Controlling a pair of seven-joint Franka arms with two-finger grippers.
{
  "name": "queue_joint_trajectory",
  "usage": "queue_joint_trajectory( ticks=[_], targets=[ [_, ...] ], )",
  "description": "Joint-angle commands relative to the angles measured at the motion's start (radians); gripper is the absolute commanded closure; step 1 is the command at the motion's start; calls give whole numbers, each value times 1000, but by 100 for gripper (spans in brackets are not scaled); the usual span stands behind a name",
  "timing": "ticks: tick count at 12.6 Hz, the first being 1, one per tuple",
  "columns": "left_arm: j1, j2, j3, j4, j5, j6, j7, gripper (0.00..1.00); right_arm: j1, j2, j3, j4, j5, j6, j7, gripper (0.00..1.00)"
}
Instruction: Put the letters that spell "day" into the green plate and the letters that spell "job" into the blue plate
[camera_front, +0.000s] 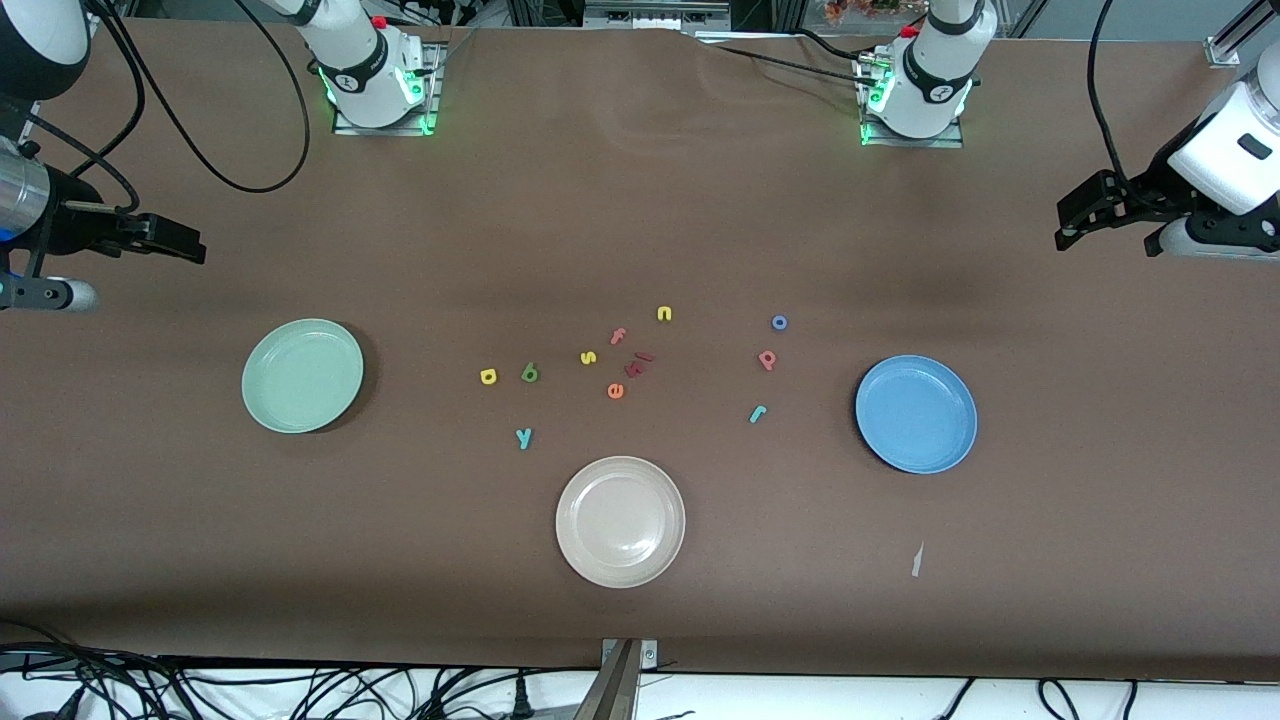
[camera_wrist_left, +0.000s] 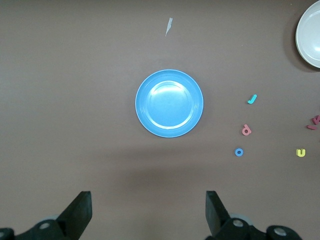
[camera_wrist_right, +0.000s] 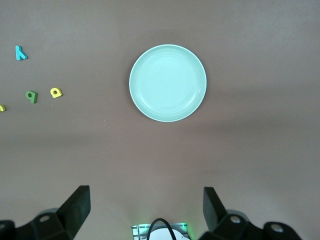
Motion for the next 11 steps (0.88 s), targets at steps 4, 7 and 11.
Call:
queue_joint_trajectory(
  ticks=[4, 7, 11],
  targets=[
    [3, 8, 0, 22, -17, -16, 9, 0, 3, 5, -2, 17, 0, -4, 5, 0],
    [3, 8, 0, 22, -19, -16, 10, 0, 2, 5, -4, 17, -1, -1, -4, 0],
    [2, 8, 0, 22, -17, -16, 9, 0, 7, 8, -2, 11, -1, 0, 2, 0]
  ],
)
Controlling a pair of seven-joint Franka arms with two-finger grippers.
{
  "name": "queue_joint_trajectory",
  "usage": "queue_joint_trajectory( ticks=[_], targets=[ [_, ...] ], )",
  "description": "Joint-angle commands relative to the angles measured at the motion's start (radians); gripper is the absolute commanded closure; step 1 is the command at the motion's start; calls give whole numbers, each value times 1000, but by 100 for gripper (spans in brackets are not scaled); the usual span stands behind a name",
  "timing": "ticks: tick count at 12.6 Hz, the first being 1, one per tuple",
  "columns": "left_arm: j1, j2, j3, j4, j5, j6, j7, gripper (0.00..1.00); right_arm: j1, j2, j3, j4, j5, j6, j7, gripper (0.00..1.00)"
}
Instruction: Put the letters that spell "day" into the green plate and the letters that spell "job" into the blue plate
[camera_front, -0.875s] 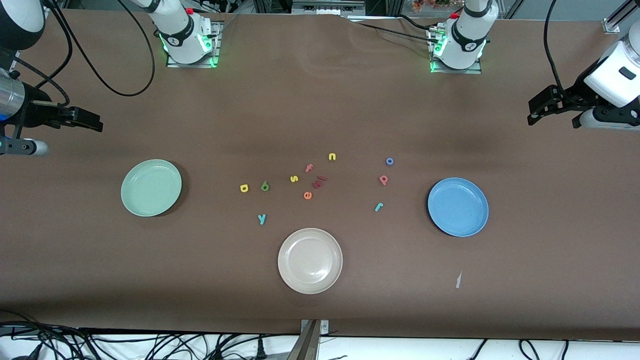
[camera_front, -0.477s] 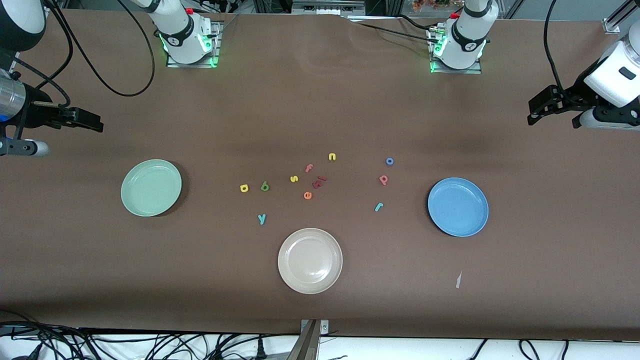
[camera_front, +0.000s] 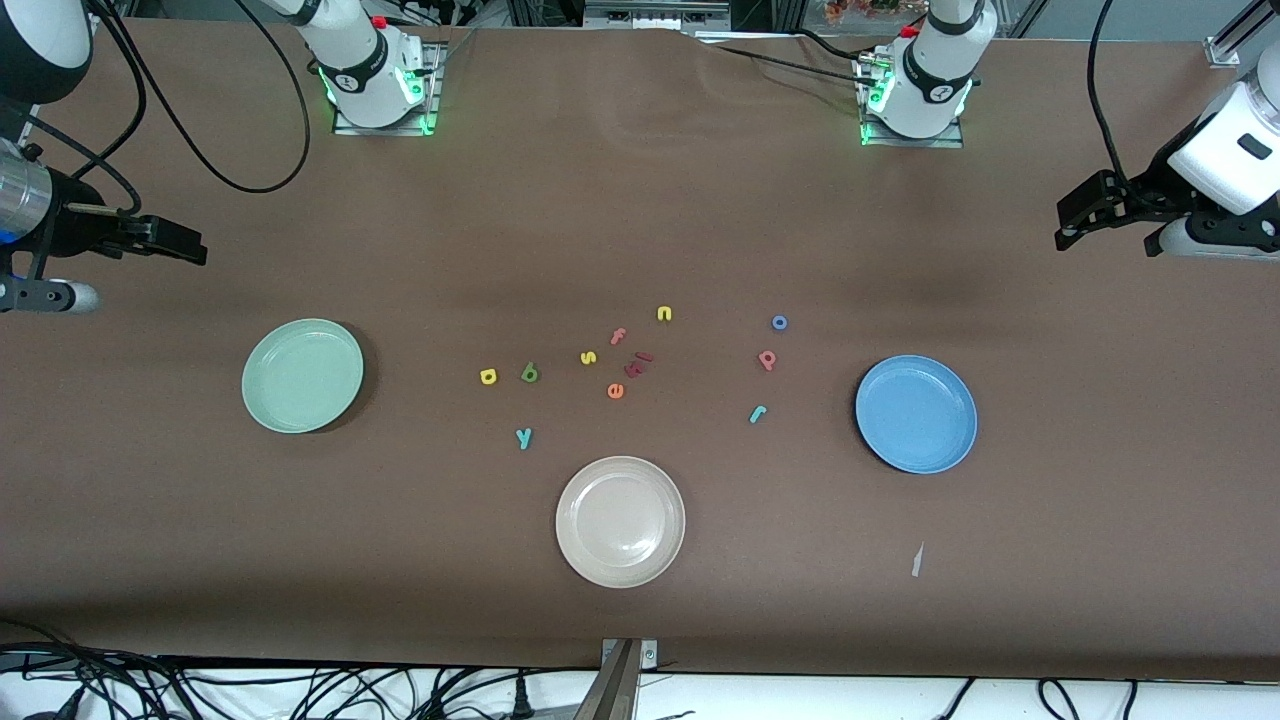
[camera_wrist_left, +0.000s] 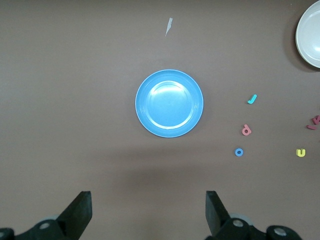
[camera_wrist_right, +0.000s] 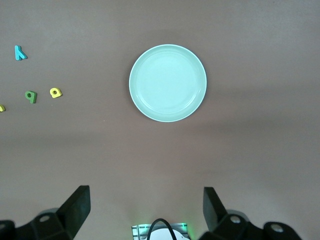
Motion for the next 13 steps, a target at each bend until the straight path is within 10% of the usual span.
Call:
queue_joint_trajectory(
  ticks=[1, 13],
  targets=[
    [3, 8, 0, 22, -17, -16, 9, 0, 5, 7, -2, 8, -1, 0, 5, 0],
    [2, 8, 0, 22, -17, -16, 9, 0, 13, 14, 1, -3, -1, 11, 6, 0]
  ],
)
